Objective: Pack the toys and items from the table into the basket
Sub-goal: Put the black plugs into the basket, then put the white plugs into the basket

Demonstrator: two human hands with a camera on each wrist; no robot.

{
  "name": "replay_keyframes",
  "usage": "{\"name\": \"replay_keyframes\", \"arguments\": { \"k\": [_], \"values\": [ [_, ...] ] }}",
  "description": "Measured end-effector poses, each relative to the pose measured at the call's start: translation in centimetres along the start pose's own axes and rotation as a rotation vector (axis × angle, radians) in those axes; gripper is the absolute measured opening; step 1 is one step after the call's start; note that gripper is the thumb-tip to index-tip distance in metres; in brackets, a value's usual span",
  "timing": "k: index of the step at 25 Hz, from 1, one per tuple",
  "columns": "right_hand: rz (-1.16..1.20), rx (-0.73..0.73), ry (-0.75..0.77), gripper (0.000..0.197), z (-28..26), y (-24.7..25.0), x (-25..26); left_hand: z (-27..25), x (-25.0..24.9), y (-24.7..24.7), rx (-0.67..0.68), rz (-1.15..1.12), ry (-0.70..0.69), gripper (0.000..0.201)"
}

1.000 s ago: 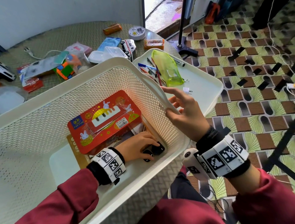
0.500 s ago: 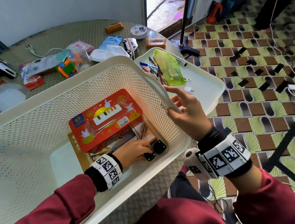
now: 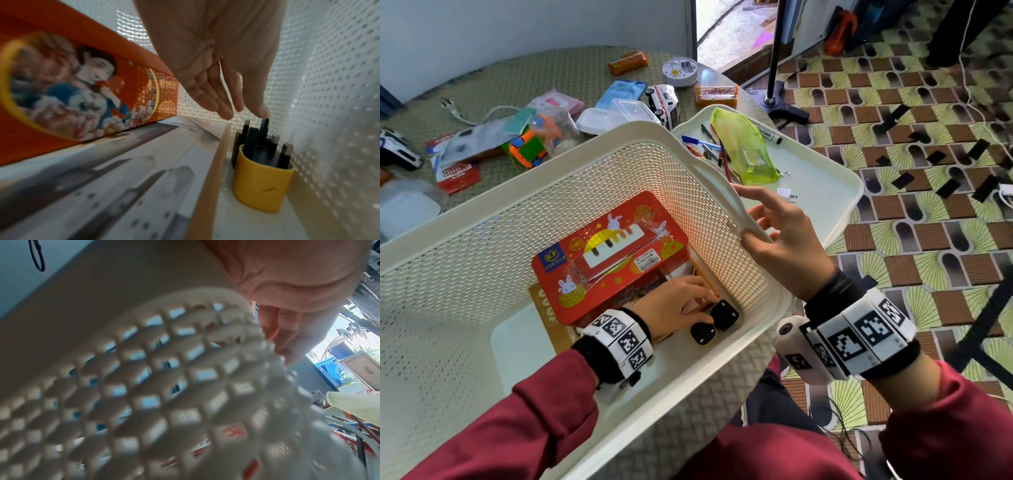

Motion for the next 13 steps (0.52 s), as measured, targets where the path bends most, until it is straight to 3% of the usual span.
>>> {"name": "replay_keyframes", "arguments": {
  "k": [3, 6, 10, 13],
  "values": [
    [0.000, -0.007, 0.000, 0.052, -0.1, 0.0, 0.0, 1.0, -0.7, -1.1, 0.072, 0.055, -0.016, 0.035],
    [-0.003, -0.018, -0.003, 0.052, -0.1, 0.1, -0.1, 0.8, -0.6, -0.5, 0.055, 0.030, 0.005, 0.035],
    [-0.007, -0.031, -0.007, 0.049, -0.1, 0.0, -0.3, 0.0, -1.4, 3.4, -0.086, 0.013, 0.042, 0.024],
    [-0.047, -0.007, 0.032, 0.036, 0.2, 0.3, 0.2, -0.5, -3.6, 8.0, -0.253, 0.007, 0.017, 0.021]
  ]
}}
Point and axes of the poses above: each hand's wrist, its own z-axis towards the middle knuckle, its own y-axis out of the back of the hand, x = y × z, the point moved 10 cm from there along z, towards the middle knuckle, and after that the axes turned 7 degrees about y, right-handed, at the moved point
